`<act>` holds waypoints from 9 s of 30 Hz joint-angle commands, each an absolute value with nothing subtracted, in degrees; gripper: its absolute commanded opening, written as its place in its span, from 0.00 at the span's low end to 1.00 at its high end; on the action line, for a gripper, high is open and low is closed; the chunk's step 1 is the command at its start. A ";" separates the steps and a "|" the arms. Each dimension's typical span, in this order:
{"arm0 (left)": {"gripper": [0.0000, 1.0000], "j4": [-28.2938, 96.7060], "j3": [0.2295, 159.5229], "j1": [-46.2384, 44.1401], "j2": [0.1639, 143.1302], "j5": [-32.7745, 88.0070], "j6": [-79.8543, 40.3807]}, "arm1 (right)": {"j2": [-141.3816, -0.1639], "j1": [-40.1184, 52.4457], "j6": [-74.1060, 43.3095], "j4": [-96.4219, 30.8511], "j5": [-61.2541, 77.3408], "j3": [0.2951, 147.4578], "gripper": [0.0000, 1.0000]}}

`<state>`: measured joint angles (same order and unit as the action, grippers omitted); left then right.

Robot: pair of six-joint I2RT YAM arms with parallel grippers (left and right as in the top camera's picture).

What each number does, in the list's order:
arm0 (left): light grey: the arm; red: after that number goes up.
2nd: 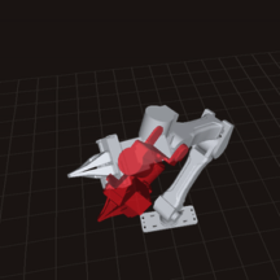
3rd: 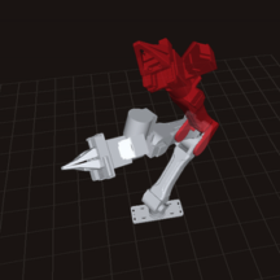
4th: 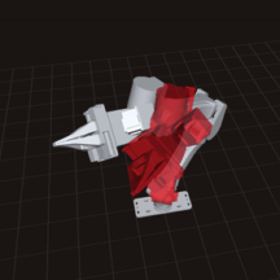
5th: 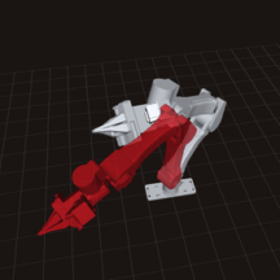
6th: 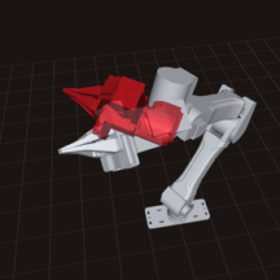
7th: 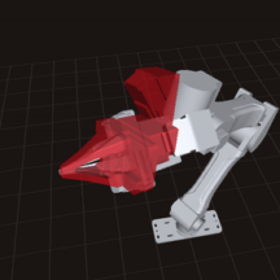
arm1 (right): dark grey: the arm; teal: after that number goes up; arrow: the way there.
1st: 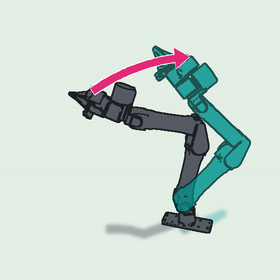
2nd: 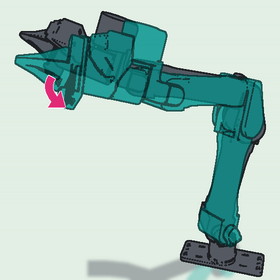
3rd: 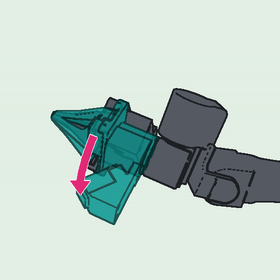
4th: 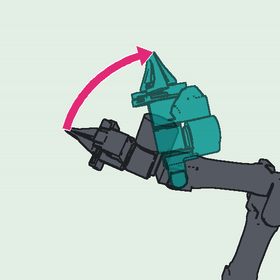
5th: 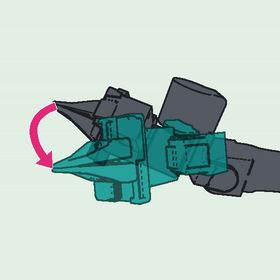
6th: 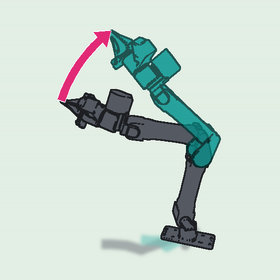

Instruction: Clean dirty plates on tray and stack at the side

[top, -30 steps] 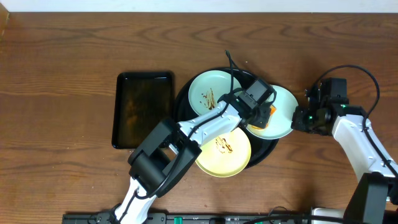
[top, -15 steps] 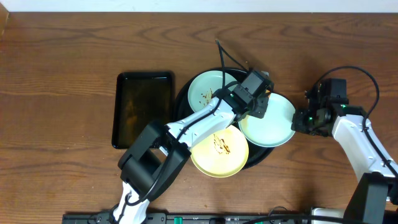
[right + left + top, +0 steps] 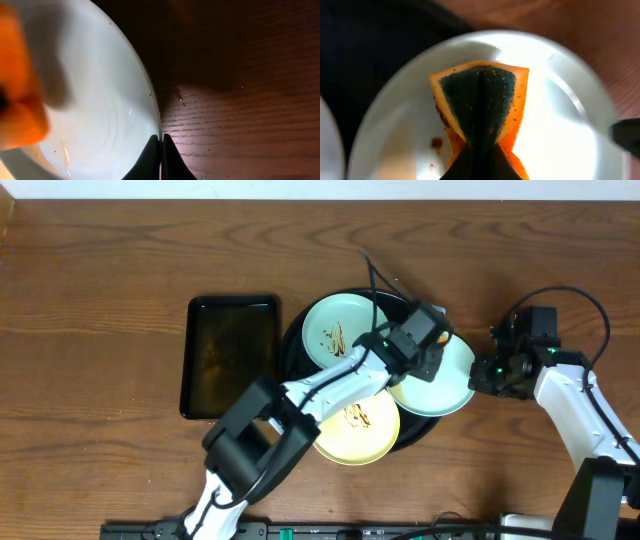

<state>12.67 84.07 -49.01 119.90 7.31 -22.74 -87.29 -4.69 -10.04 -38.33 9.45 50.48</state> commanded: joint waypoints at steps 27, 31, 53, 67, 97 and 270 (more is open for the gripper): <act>0.07 36.47 84.31 -42.76 105.82 -2.81 -22.37 | -87.66 -4.80 -9.82 -37.06 10.33 50.02 0.14; 0.07 39.64 84.29 -38.26 105.75 -3.64 -22.39 | -87.66 -4.71 -9.82 -36.10 13.61 50.02 0.17; 0.07 43.83 84.23 -35.44 105.78 1.04 -20.67 | -87.46 -2.39 -12.40 -32.93 13.54 47.20 0.01; 0.07 44.75 84.23 -35.44 105.78 1.04 -20.67 | -83.79 -2.52 -10.61 -59.48 3.92 63.94 0.01; 0.07 44.69 84.23 -35.42 105.78 1.02 -20.67 | -81.01 14.04 -11.53 -49.54 -35.03 63.99 0.01; 0.07 29.95 75.61 -25.78 117.32 -10.17 -19.40 | -109.38 18.39 -27.40 -33.08 5.78 63.96 0.01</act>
